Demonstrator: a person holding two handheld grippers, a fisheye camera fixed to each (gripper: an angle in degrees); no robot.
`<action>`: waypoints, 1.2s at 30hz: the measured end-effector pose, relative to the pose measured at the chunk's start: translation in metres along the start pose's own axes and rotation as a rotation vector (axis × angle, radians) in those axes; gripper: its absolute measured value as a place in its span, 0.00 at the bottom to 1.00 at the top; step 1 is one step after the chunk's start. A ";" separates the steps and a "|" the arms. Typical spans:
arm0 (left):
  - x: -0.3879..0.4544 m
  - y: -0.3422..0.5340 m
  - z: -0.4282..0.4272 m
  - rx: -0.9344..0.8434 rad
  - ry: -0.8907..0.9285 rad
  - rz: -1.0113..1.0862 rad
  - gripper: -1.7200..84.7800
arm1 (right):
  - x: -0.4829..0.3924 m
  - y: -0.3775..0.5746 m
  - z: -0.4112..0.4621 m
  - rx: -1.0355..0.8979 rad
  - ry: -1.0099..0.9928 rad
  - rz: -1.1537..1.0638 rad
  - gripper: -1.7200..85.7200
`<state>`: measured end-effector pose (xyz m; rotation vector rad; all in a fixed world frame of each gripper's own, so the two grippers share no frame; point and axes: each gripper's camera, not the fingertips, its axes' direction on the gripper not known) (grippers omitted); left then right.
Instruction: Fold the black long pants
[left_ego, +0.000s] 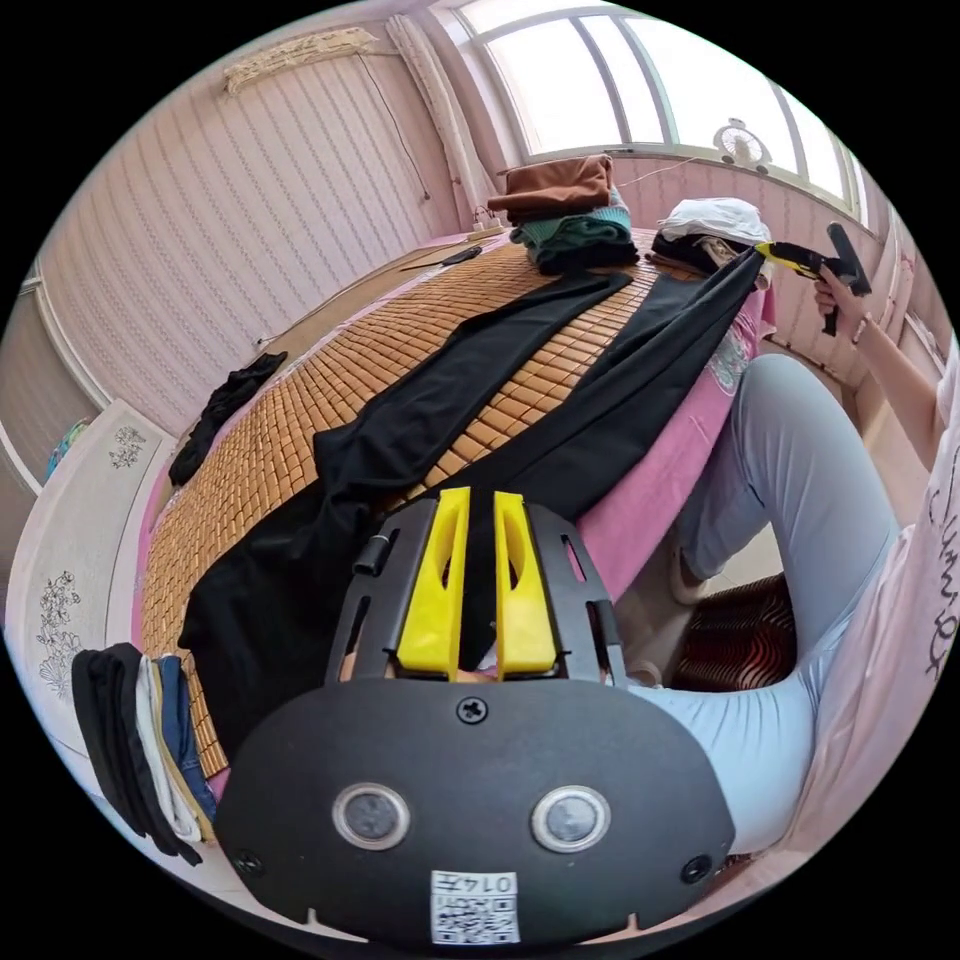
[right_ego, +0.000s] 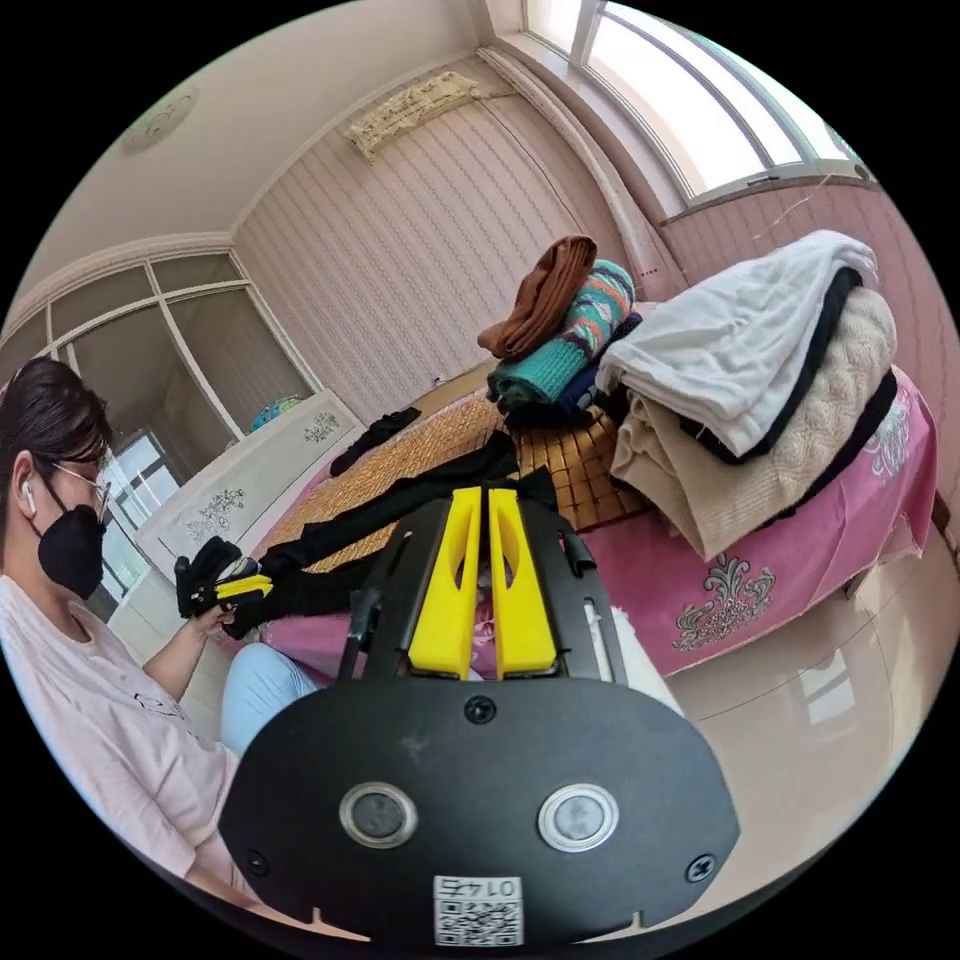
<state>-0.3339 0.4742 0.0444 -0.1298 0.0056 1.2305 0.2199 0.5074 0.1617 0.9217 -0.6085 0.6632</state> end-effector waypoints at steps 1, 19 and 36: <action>-0.004 -0.002 0.003 -0.002 -0.005 0.002 0.10 | -0.017 -0.008 -0.010 0.036 -0.006 -0.054 0.02; -0.027 -0.042 0.049 -0.115 -0.012 0.035 0.02 | -0.039 -0.116 0.140 -0.343 0.291 -0.132 0.02; -0.028 -0.055 0.042 -0.160 0.063 0.131 0.03 | -0.031 -0.124 0.213 -0.365 0.302 -0.102 0.02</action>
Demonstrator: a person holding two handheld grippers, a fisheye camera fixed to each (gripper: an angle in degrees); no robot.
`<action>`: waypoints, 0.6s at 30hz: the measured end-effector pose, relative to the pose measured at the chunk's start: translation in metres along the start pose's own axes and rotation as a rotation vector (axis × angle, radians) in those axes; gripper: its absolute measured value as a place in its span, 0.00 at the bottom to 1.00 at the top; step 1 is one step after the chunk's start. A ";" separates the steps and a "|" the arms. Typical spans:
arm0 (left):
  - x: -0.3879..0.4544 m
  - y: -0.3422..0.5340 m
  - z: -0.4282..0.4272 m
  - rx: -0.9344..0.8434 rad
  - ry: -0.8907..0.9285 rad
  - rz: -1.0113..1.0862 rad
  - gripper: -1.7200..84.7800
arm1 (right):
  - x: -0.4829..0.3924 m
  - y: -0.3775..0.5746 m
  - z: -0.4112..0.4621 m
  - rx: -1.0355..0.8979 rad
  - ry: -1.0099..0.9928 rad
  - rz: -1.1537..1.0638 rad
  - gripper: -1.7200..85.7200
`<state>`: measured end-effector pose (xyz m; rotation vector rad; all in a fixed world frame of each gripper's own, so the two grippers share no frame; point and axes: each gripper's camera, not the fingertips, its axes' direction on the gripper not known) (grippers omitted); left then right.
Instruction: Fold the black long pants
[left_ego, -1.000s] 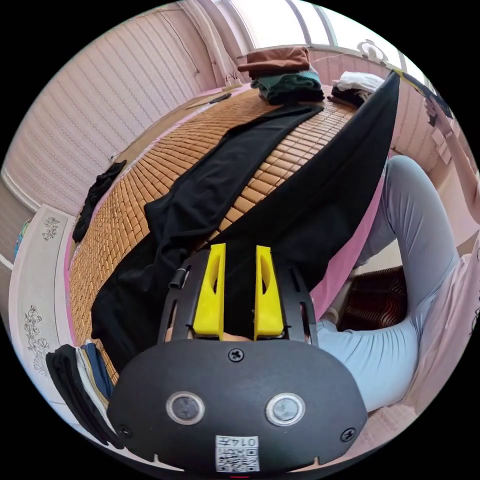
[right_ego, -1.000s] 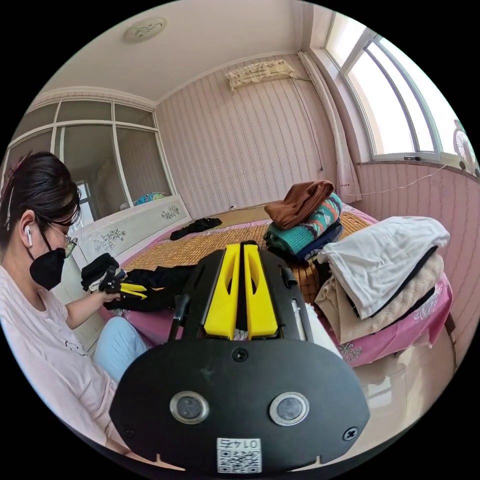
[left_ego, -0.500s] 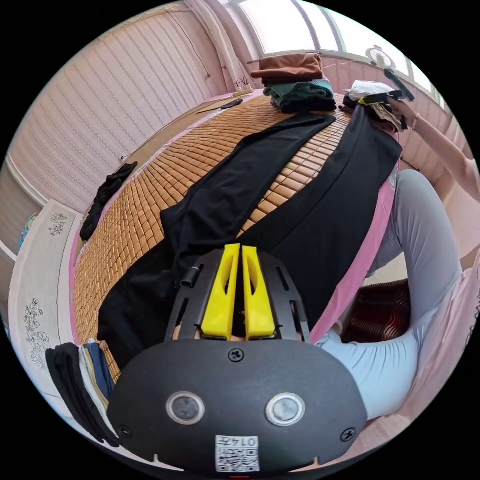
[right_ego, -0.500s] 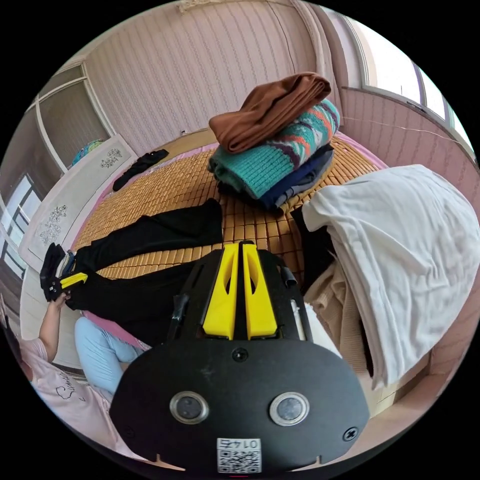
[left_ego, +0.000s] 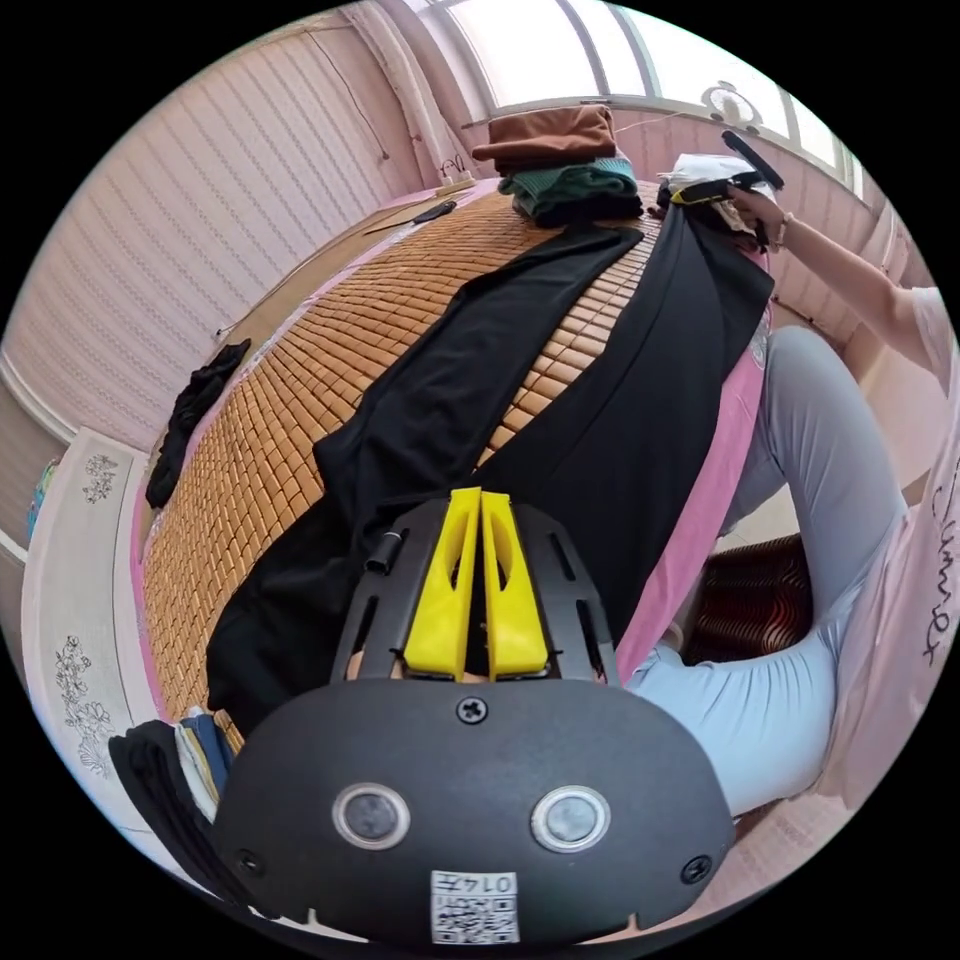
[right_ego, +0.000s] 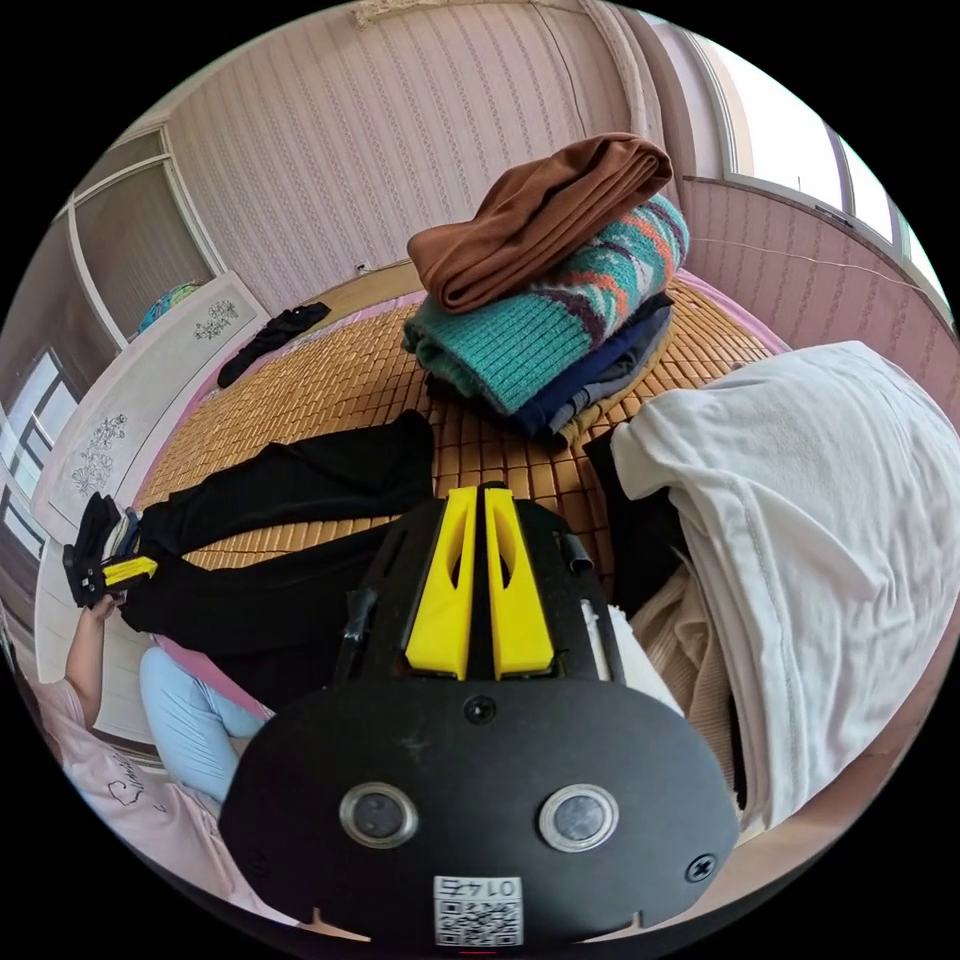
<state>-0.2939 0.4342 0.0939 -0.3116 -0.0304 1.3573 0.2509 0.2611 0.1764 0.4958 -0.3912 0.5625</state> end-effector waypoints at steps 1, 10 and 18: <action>0.004 -0.001 0.003 -0.017 -0.010 0.019 0.05 | -0.001 0.001 0.003 -0.002 -0.001 0.004 0.02; 0.018 0.003 0.012 -0.101 0.010 0.182 0.01 | -0.005 0.008 0.001 0.012 -0.019 0.013 0.02; -0.044 0.014 -0.034 0.042 -0.050 -0.064 0.01 | -0.020 -0.010 0.003 0.000 0.014 -0.039 0.02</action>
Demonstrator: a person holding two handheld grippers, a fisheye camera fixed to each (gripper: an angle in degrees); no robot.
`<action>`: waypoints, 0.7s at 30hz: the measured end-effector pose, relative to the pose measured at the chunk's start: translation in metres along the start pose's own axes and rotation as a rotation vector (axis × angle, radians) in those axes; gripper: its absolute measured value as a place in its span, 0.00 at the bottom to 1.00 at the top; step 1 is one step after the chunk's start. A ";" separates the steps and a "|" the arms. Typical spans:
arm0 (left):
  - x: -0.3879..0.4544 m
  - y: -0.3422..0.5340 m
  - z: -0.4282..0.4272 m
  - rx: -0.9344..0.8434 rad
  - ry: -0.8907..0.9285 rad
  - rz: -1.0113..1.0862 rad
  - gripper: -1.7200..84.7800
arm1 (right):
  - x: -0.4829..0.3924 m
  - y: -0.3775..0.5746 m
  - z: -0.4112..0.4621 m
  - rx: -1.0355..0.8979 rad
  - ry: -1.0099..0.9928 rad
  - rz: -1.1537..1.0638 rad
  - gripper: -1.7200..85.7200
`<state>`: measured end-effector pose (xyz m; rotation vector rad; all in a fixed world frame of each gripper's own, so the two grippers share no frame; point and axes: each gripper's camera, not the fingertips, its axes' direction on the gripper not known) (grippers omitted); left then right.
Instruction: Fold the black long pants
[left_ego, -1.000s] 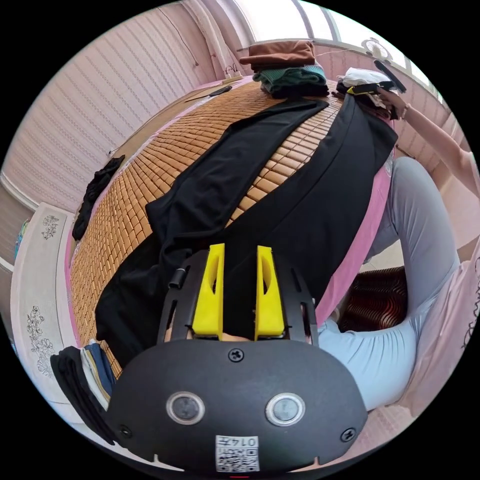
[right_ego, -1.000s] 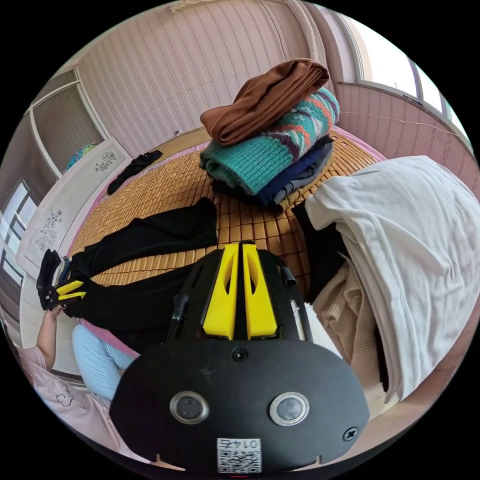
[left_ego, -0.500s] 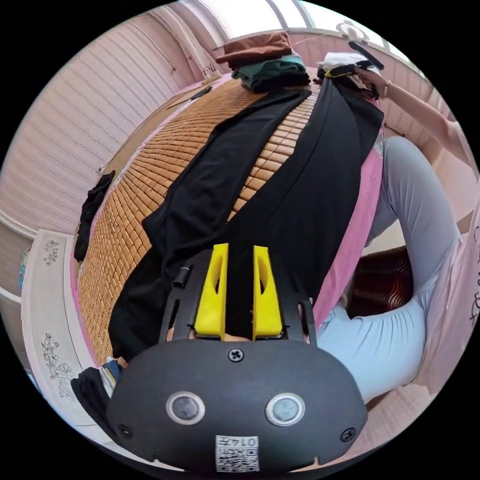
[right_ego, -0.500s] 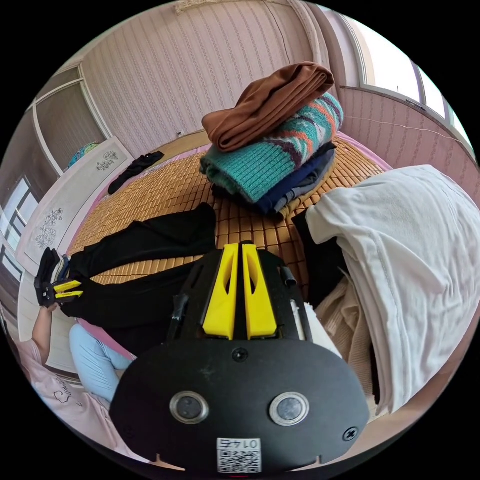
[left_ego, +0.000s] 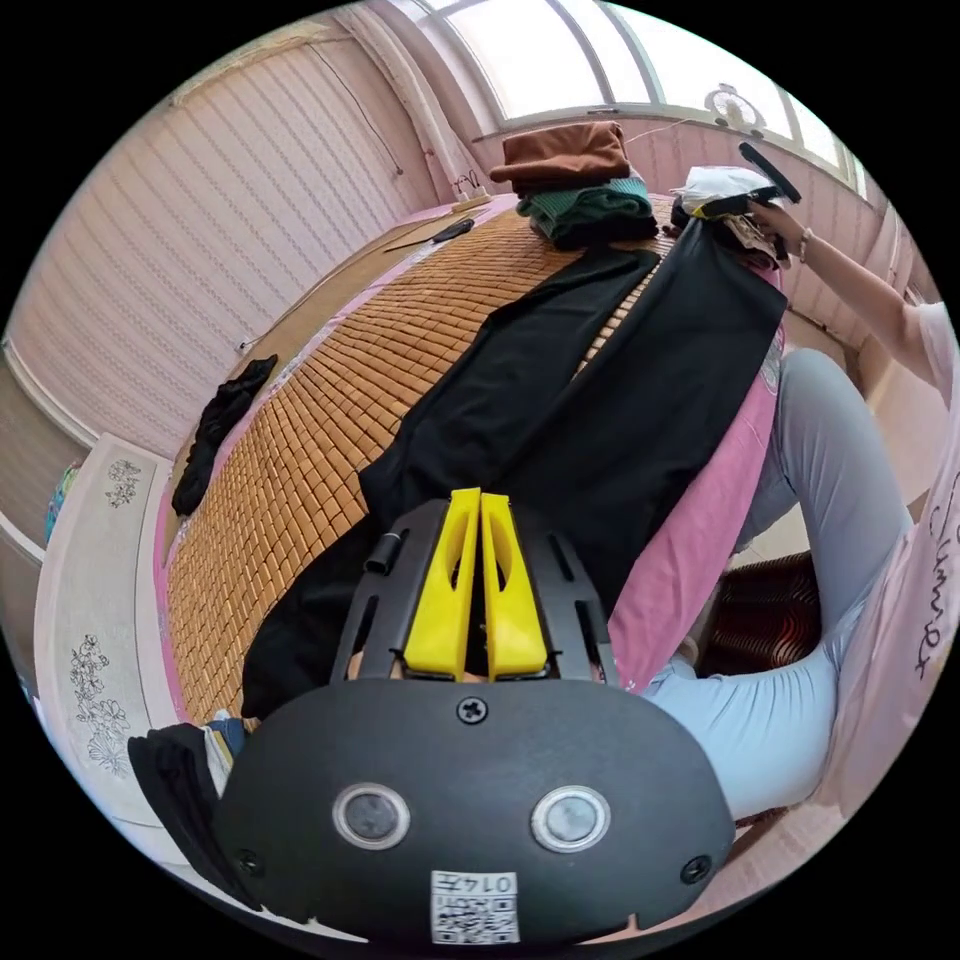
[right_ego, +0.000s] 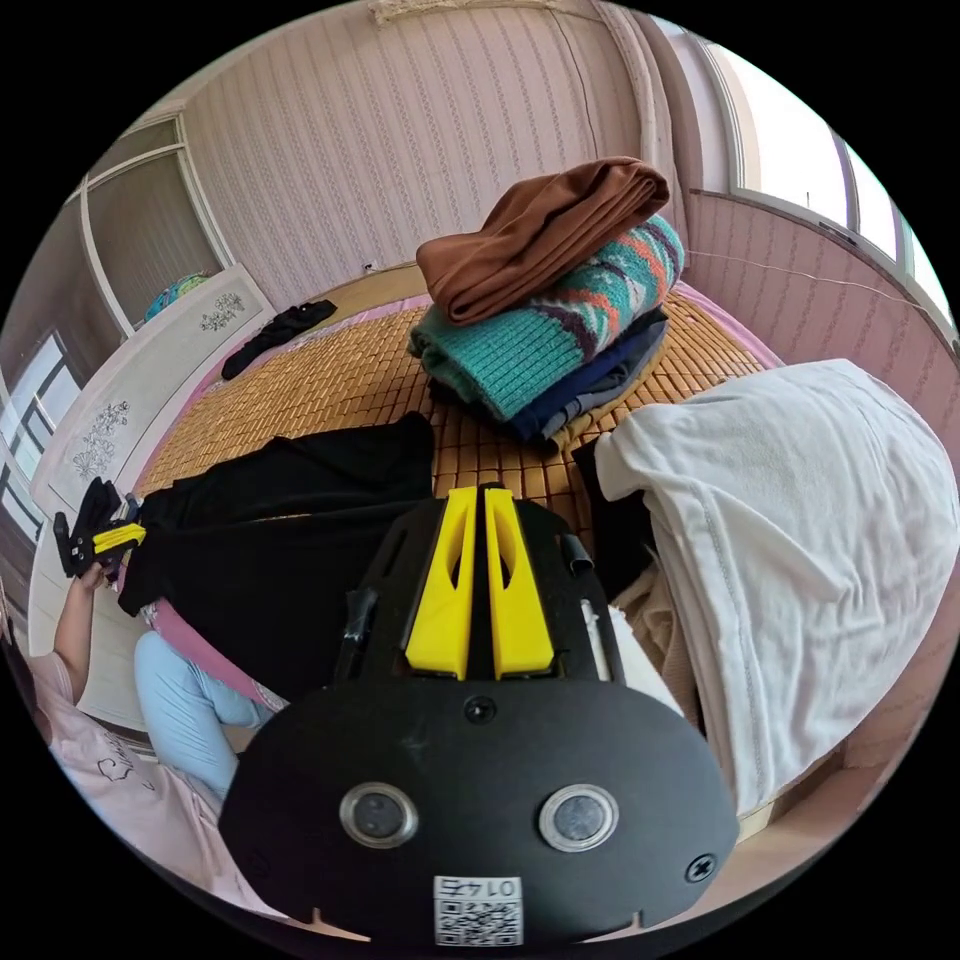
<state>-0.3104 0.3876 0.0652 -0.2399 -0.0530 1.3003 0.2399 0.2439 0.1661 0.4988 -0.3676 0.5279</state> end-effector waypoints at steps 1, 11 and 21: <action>-0.003 -0.001 0.005 -0.010 -0.008 -0.014 0.01 | -0.005 -0.007 0.013 -0.035 0.011 -0.011 0.02; -0.025 0.030 0.049 -0.120 -0.001 -0.083 0.03 | -0.023 -0.002 0.055 -0.094 0.058 0.024 0.11; -0.051 0.193 -0.072 0.071 -0.052 -0.458 0.07 | -0.019 0.120 0.019 -0.047 -0.182 0.196 0.08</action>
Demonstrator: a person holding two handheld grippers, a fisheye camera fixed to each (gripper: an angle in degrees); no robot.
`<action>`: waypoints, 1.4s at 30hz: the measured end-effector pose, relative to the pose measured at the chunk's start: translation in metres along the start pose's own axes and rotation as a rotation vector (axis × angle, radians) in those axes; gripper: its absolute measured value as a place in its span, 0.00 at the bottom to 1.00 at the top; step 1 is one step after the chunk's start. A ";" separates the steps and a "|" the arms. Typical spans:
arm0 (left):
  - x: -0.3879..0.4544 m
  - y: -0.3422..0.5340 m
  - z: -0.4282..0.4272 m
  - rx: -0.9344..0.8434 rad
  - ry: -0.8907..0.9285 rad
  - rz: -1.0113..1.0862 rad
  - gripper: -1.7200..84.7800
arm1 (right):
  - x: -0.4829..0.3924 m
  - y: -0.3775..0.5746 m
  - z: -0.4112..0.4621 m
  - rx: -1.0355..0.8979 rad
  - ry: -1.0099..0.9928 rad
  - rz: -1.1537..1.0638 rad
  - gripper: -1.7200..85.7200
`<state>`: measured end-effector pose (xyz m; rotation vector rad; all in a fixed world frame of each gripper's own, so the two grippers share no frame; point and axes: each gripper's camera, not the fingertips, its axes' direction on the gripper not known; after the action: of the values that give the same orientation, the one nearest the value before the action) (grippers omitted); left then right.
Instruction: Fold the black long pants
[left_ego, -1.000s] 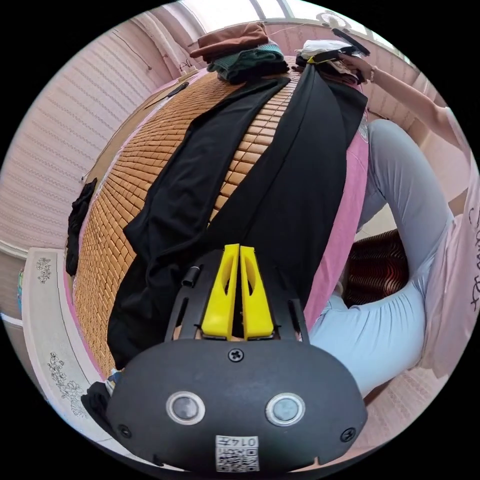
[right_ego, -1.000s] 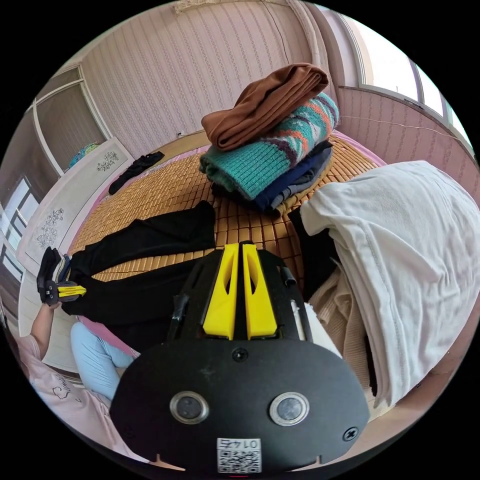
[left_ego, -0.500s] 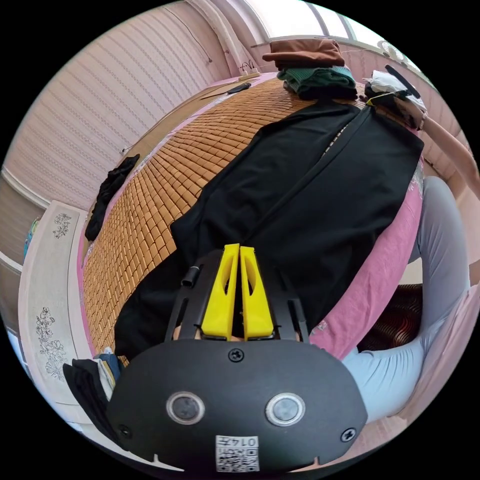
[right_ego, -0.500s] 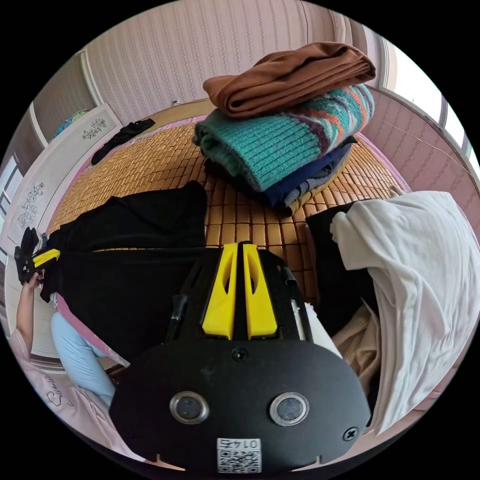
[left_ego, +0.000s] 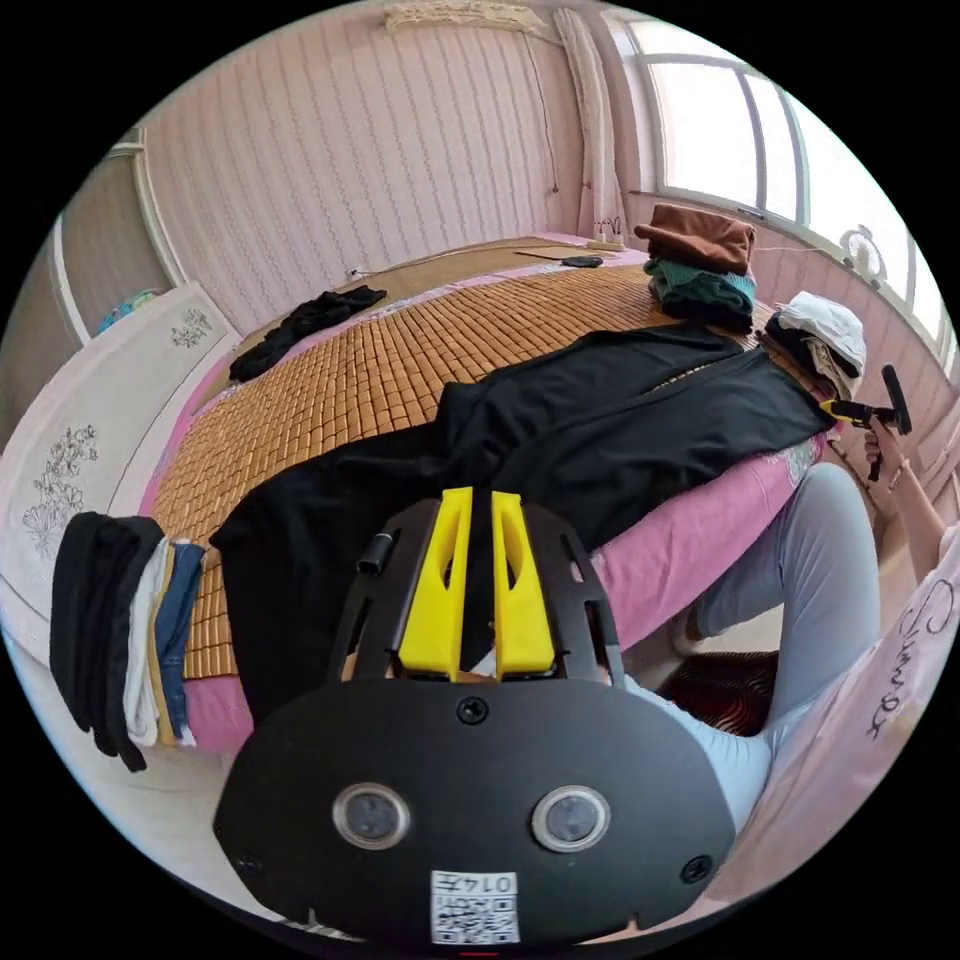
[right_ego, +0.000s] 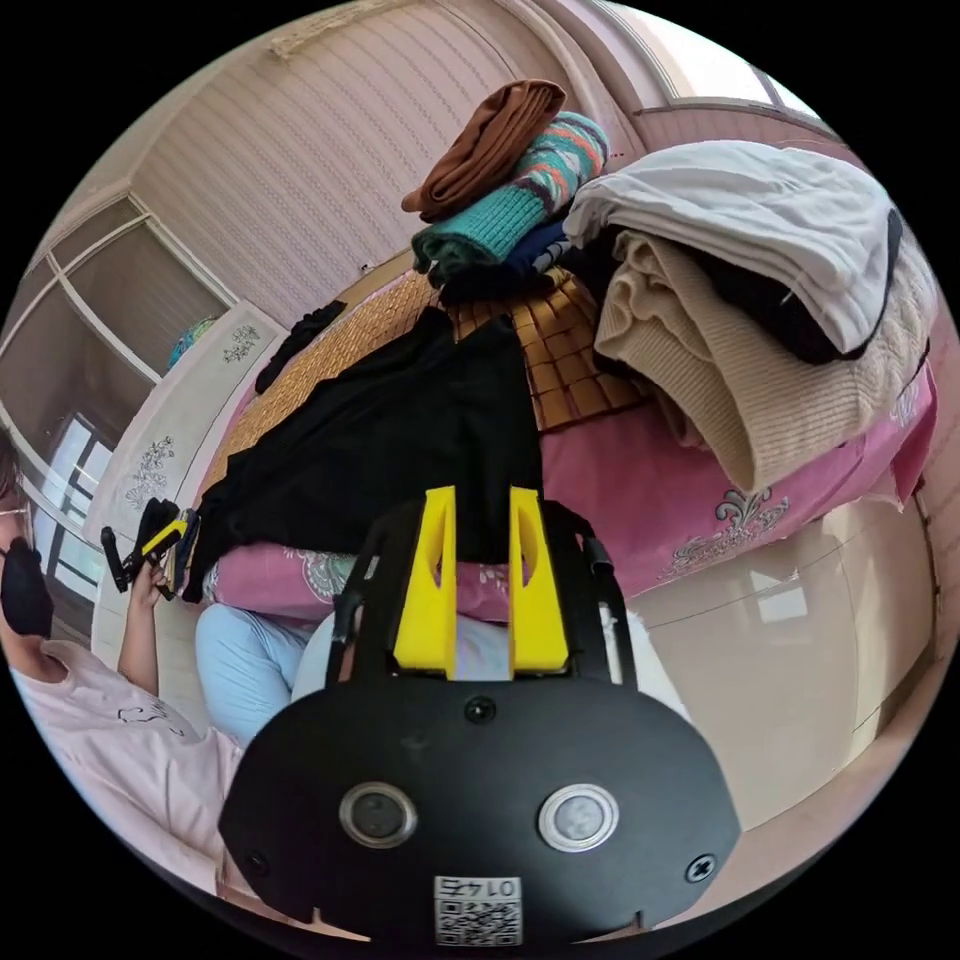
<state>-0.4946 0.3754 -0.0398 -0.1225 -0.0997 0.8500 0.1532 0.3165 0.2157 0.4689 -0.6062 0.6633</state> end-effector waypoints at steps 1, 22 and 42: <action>-0.007 0.011 -0.003 -0.005 -0.008 -0.032 0.07 | -0.003 0.000 0.005 -0.022 -0.017 -0.026 0.04; -0.204 0.313 -0.051 0.244 0.000 -0.931 0.14 | -0.360 -0.168 0.137 -0.140 0.128 -0.737 0.13; -0.256 0.272 -0.012 0.344 -0.218 -0.770 0.01 | -0.847 -0.128 0.476 -0.436 -0.221 -1.327 0.05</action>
<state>-0.8622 0.3594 -0.1017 0.3203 -0.1878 0.0986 -0.4666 -0.4074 -0.0140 0.4278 -0.4936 -0.7778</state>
